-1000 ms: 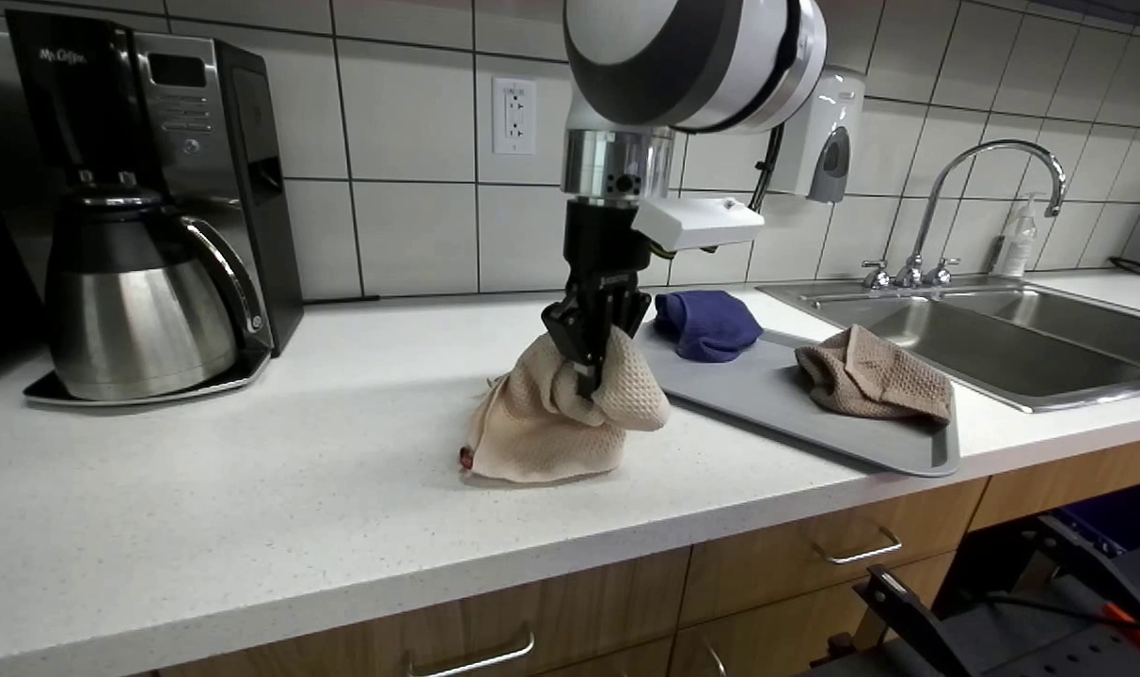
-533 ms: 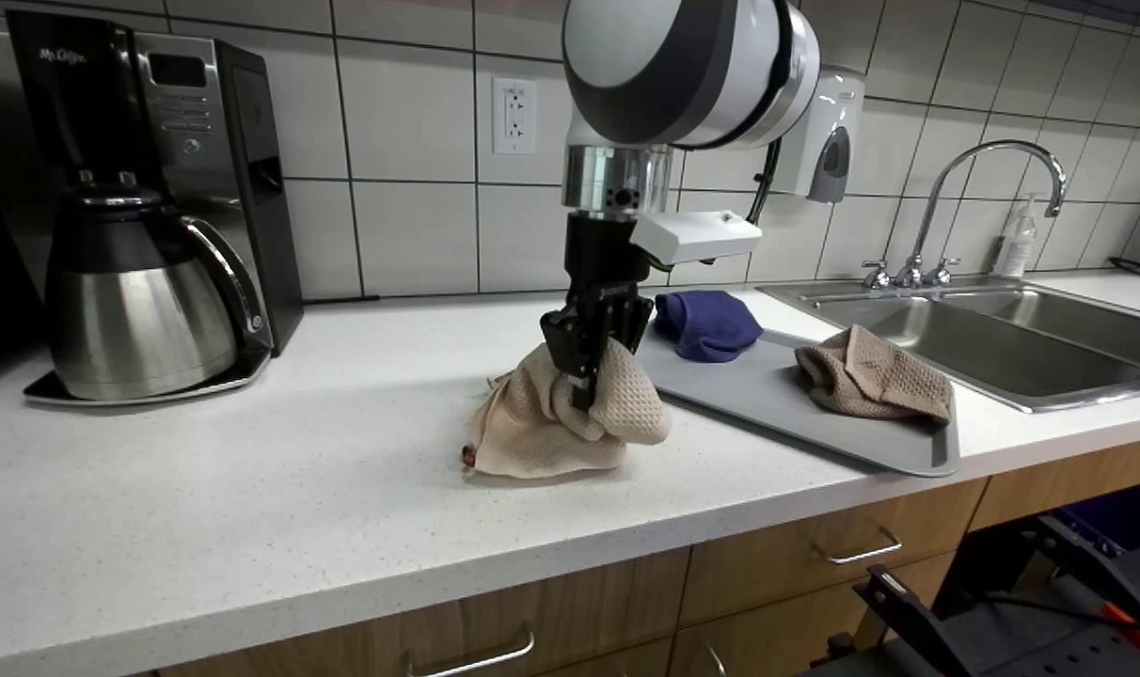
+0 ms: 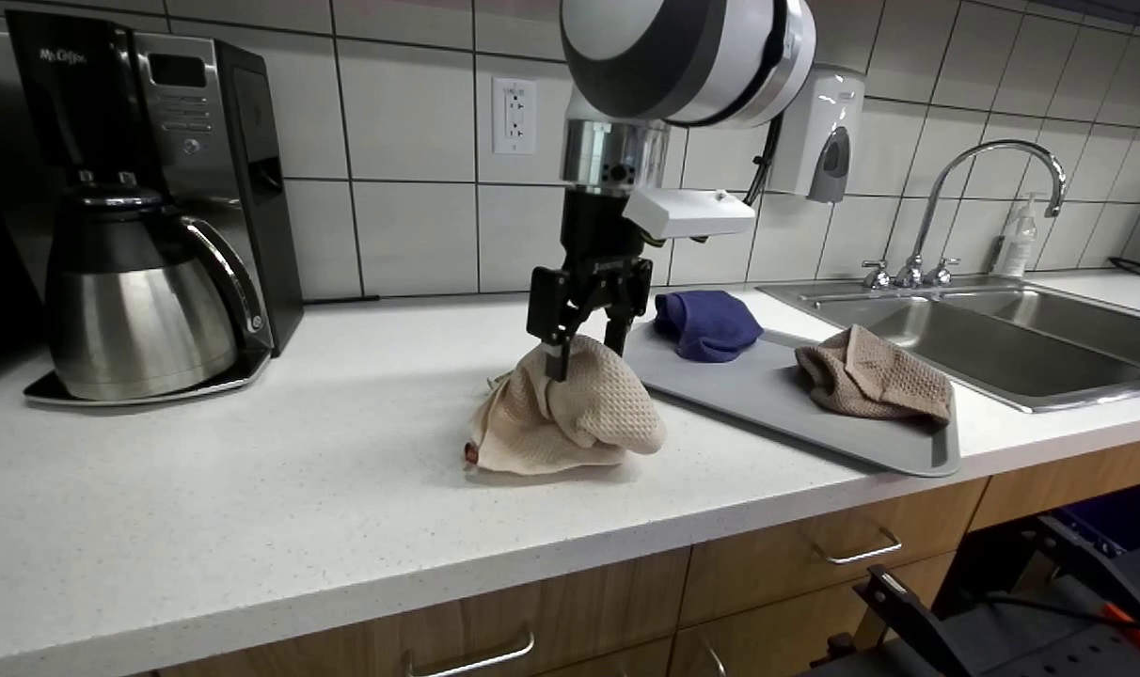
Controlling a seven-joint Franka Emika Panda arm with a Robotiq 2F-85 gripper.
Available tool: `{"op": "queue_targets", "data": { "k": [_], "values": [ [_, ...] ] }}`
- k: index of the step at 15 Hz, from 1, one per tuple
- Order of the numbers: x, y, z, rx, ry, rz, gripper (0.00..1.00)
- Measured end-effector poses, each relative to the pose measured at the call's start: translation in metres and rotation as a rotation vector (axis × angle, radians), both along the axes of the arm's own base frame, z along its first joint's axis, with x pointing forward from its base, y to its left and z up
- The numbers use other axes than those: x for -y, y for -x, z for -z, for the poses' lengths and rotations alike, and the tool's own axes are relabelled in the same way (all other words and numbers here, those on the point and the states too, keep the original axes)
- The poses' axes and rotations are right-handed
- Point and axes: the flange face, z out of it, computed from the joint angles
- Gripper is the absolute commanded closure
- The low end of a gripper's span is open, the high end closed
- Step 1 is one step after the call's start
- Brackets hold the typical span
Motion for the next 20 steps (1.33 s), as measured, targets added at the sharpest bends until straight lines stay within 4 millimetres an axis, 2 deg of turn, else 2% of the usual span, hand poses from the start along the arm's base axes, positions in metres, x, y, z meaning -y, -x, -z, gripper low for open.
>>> {"op": "queue_targets", "data": {
  "k": [5,8,20],
  "values": [
    [0.009,-0.008,-0.022,0.044,-0.012,0.029,0.0],
    [0.023,-0.016,-0.034,0.065,-0.017,0.073,0.0],
    [0.122,-0.049,-0.04,0.081,-0.005,0.298,0.0]
  ]
}}
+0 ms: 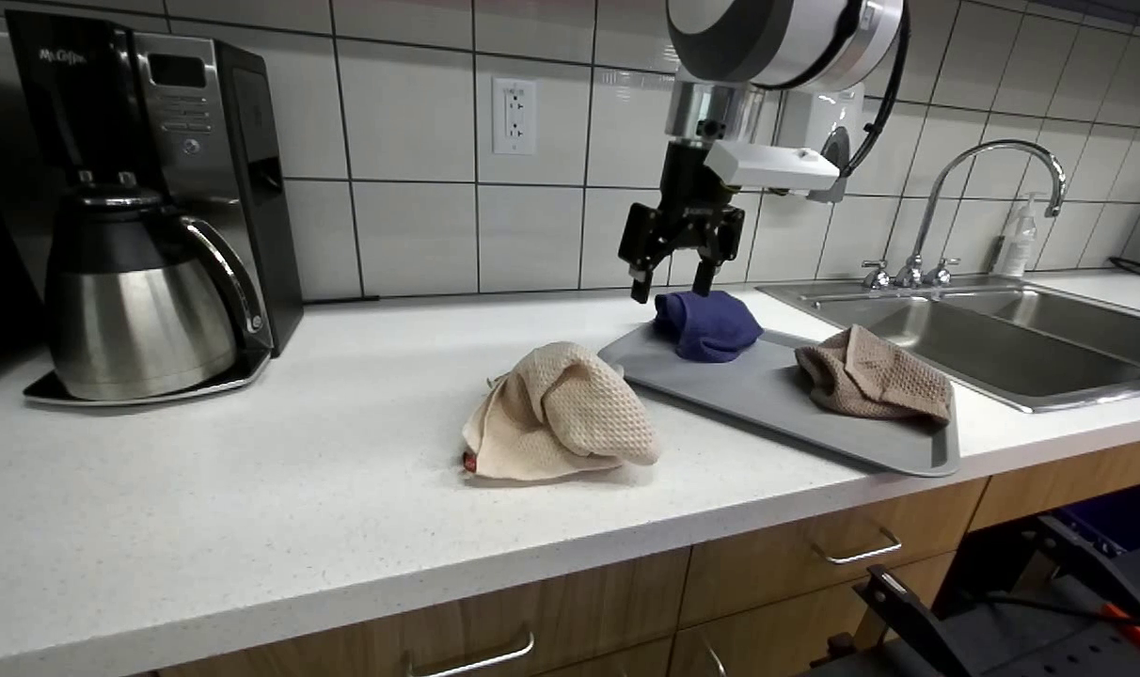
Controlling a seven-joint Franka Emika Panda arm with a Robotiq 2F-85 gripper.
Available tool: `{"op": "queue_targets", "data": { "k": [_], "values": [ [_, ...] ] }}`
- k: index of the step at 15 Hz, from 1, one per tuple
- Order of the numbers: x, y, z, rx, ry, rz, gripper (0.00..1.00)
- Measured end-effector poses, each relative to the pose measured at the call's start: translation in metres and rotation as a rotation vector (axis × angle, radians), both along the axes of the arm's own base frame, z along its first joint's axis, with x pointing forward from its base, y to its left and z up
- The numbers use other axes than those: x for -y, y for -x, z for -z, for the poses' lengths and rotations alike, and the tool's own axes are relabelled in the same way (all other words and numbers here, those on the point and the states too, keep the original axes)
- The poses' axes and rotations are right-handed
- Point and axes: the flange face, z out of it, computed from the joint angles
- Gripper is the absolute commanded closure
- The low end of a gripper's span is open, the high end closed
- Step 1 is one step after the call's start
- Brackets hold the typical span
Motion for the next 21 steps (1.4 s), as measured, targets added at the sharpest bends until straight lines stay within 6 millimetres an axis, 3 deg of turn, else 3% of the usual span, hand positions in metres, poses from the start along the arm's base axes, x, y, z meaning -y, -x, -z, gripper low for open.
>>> {"op": "queue_targets", "data": {
  "k": [11,21],
  "values": [
    [0.071,-0.028,-0.004,0.025,0.009,0.135,0.0],
    [0.114,-0.073,0.02,0.03,0.025,0.19,0.0]
  ]
}}
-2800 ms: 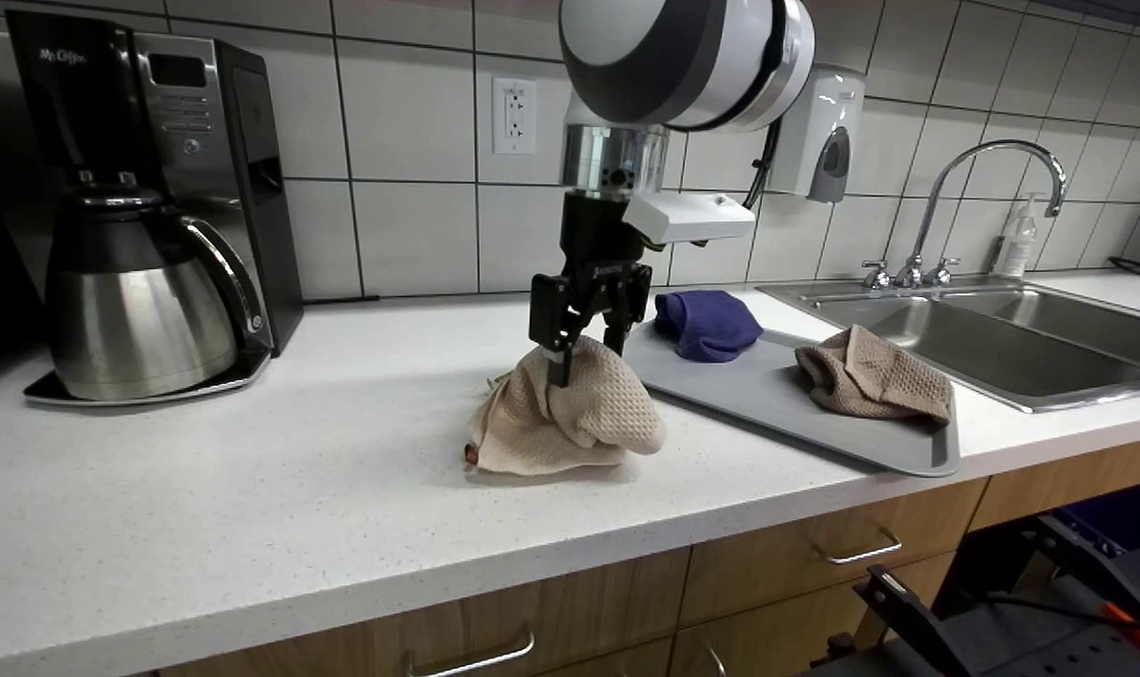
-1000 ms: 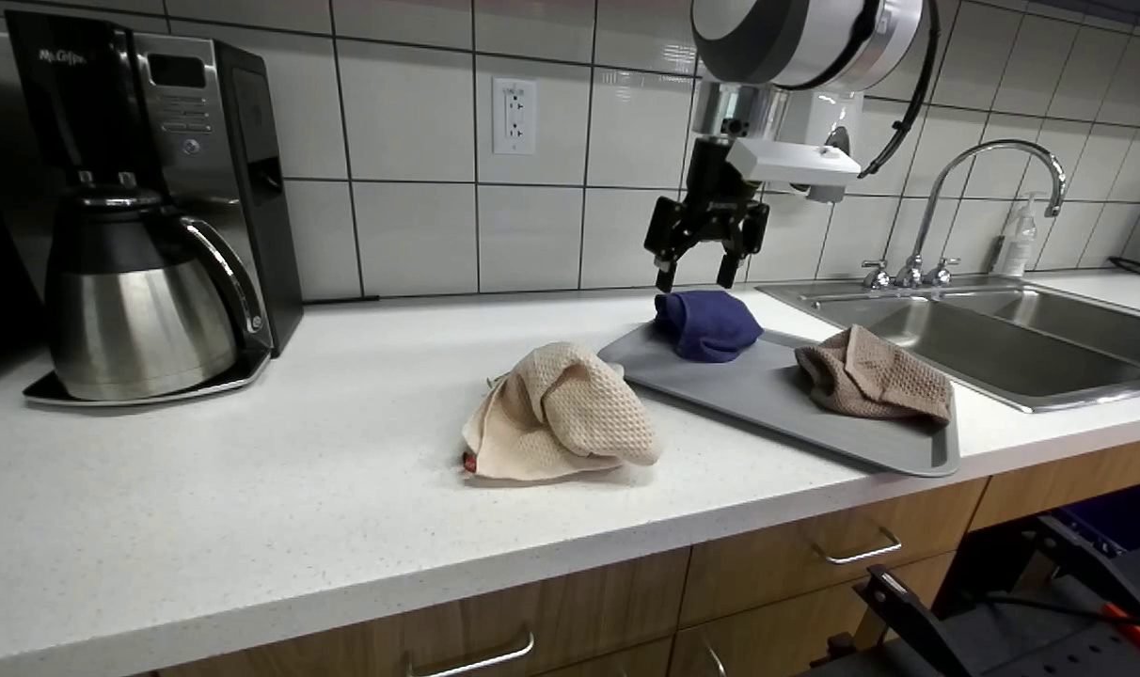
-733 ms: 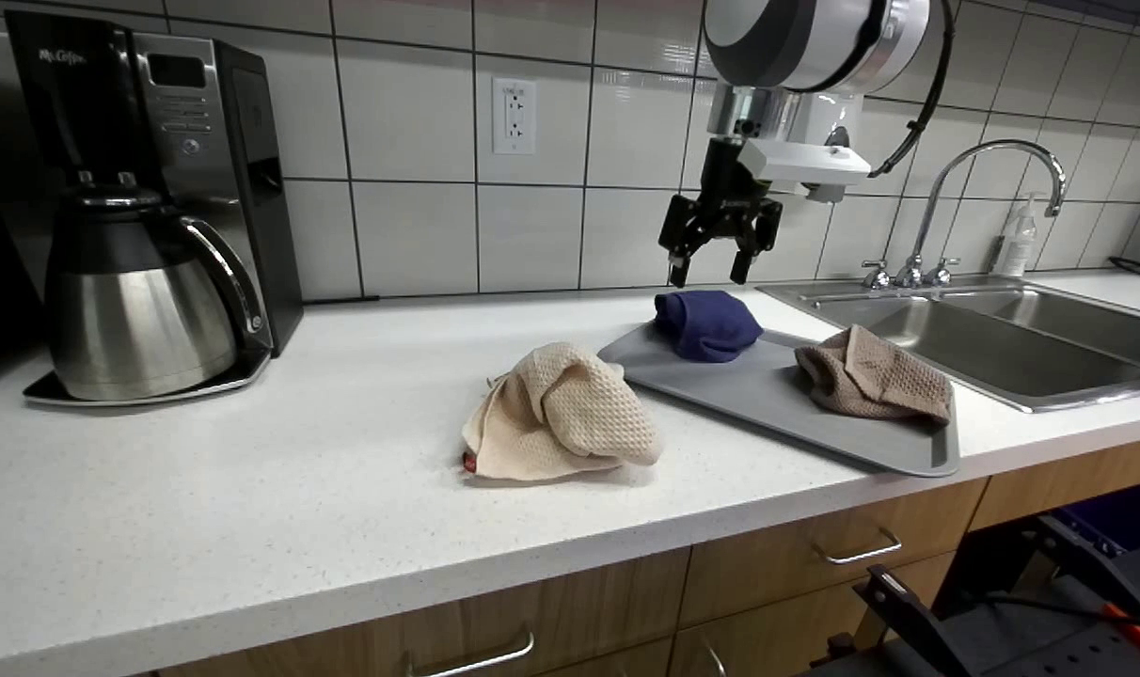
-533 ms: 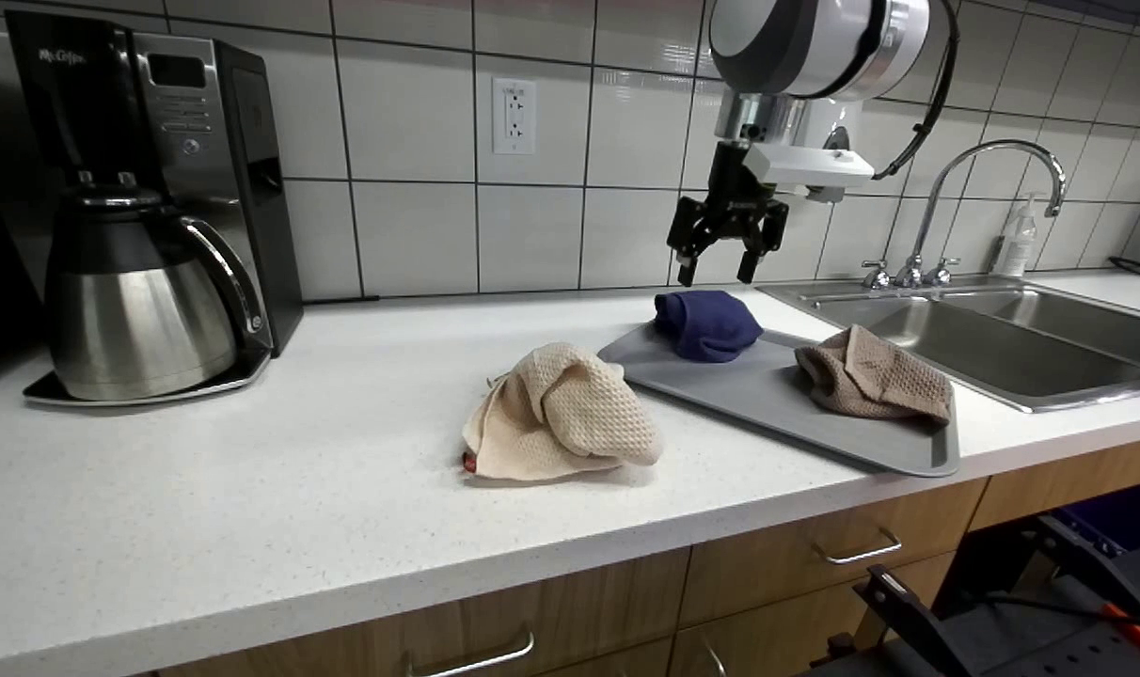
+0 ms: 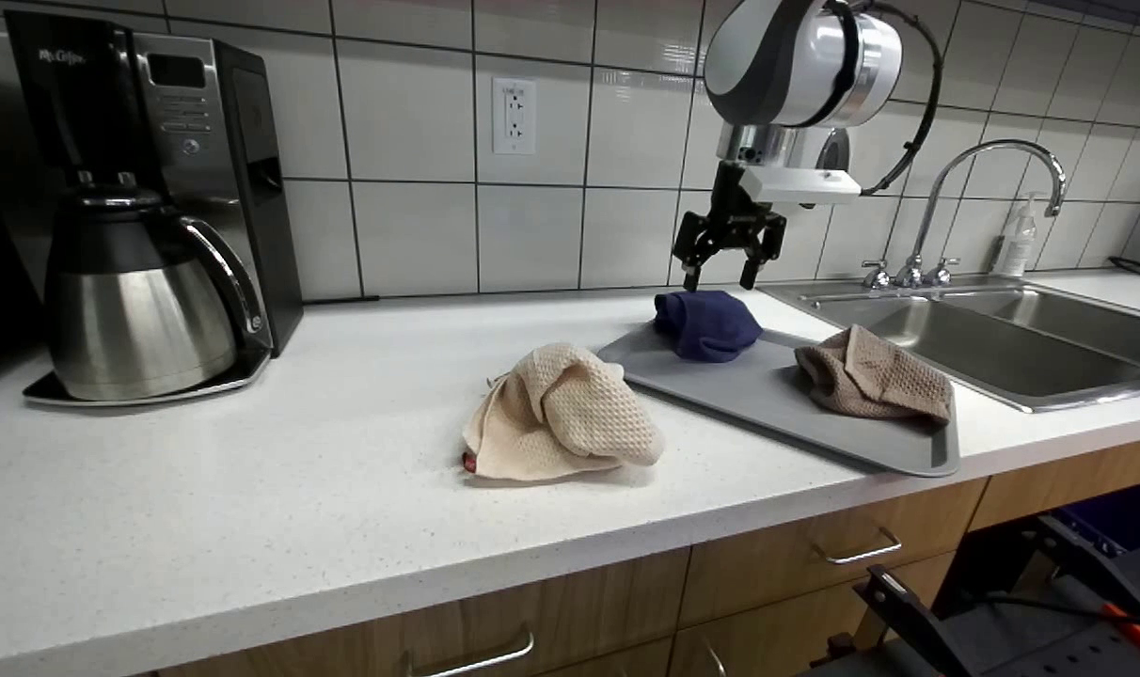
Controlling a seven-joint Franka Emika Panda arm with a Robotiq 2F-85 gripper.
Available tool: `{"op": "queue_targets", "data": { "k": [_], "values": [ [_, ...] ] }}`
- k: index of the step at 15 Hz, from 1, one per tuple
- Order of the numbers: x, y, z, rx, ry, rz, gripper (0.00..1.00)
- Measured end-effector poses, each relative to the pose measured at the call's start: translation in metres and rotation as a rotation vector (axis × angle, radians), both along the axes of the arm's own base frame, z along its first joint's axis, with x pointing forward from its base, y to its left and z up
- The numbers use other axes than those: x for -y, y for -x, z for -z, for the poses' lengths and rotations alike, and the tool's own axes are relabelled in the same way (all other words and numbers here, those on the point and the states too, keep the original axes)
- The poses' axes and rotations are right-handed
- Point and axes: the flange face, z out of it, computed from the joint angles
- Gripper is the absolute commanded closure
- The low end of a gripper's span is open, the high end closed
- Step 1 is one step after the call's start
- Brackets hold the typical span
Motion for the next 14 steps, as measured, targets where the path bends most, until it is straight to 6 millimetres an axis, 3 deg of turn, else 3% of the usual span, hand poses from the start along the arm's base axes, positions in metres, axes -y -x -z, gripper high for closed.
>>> {"op": "queue_targets", "data": {
  "k": [14],
  "values": [
    [0.031,-0.066,0.047,0.004,0.009,0.028,0.0]
  ]
}}
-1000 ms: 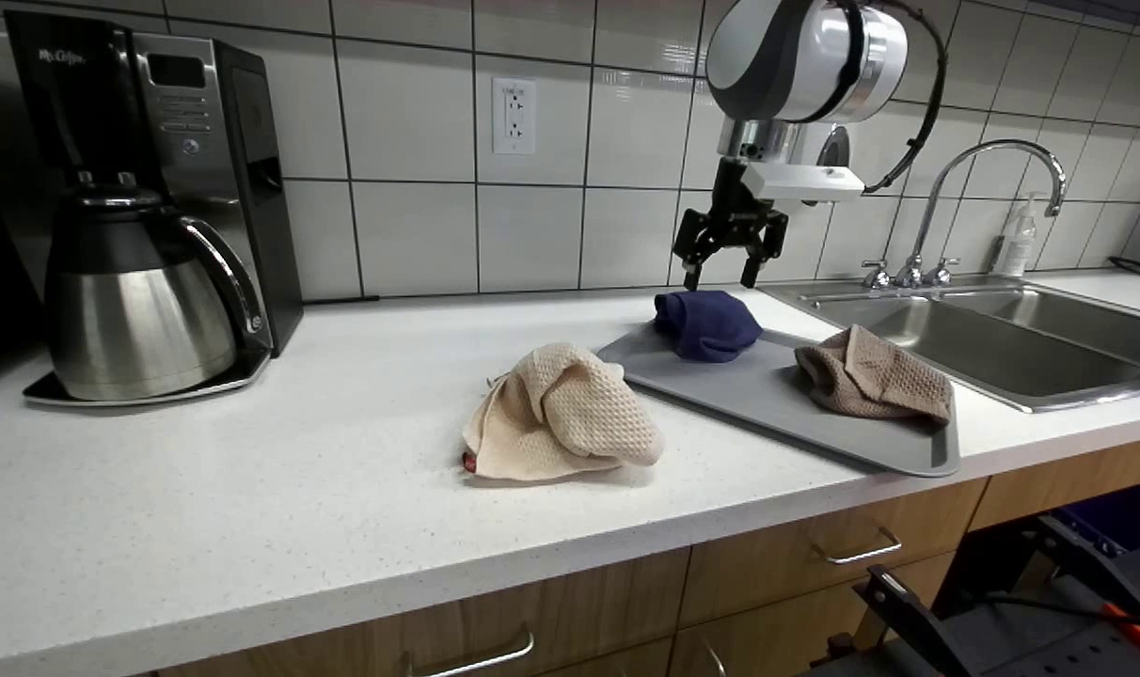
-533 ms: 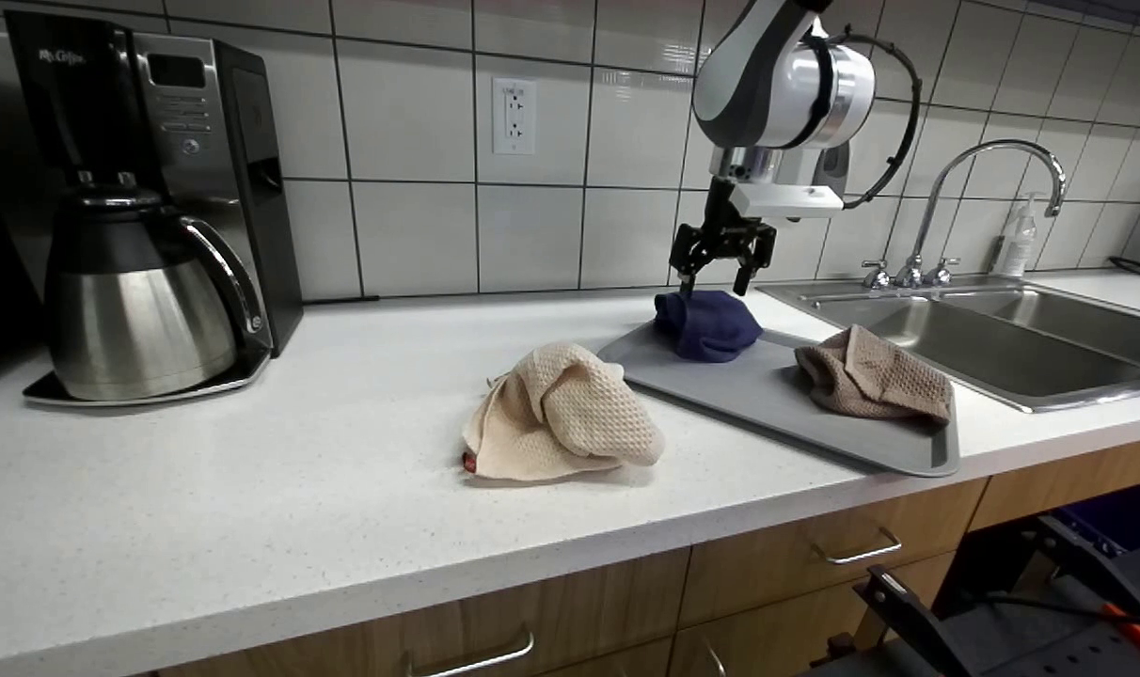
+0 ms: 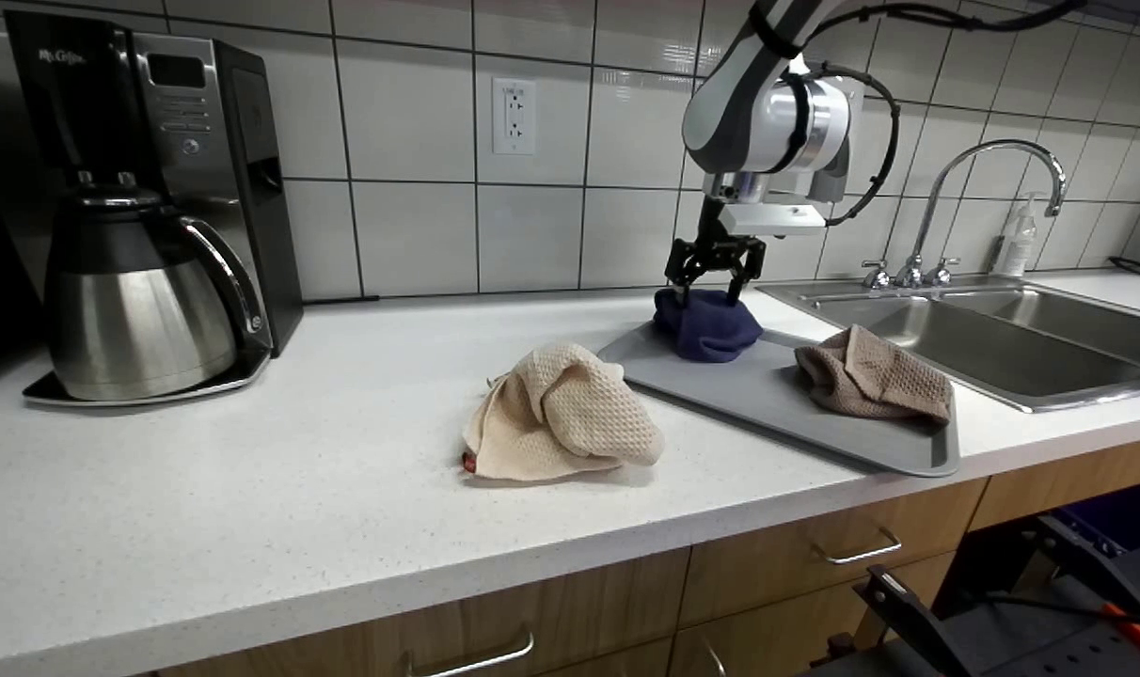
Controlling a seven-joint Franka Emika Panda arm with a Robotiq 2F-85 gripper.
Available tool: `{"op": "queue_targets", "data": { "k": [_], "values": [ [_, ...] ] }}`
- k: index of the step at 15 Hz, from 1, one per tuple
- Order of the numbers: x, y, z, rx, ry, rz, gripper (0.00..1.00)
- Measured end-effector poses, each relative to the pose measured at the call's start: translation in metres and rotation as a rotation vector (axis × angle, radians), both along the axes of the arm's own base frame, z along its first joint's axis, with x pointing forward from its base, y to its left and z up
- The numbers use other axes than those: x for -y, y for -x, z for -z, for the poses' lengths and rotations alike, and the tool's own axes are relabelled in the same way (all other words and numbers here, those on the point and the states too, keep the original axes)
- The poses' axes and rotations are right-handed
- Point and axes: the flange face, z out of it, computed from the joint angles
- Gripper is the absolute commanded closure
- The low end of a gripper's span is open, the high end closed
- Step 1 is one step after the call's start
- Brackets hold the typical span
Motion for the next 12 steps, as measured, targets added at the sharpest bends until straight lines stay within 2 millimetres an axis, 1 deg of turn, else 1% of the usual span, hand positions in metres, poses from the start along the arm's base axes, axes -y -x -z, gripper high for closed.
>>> {"op": "queue_targets", "data": {
  "k": [5,11,12],
  "values": [
    [0.004,-0.011,0.014,-0.004,0.001,0.005,0.0],
    [0.007,-0.018,0.026,-0.011,0.001,0.008,0.0],
    [0.008,-0.019,0.027,-0.012,0.001,0.009,0.03]
  ]
}}
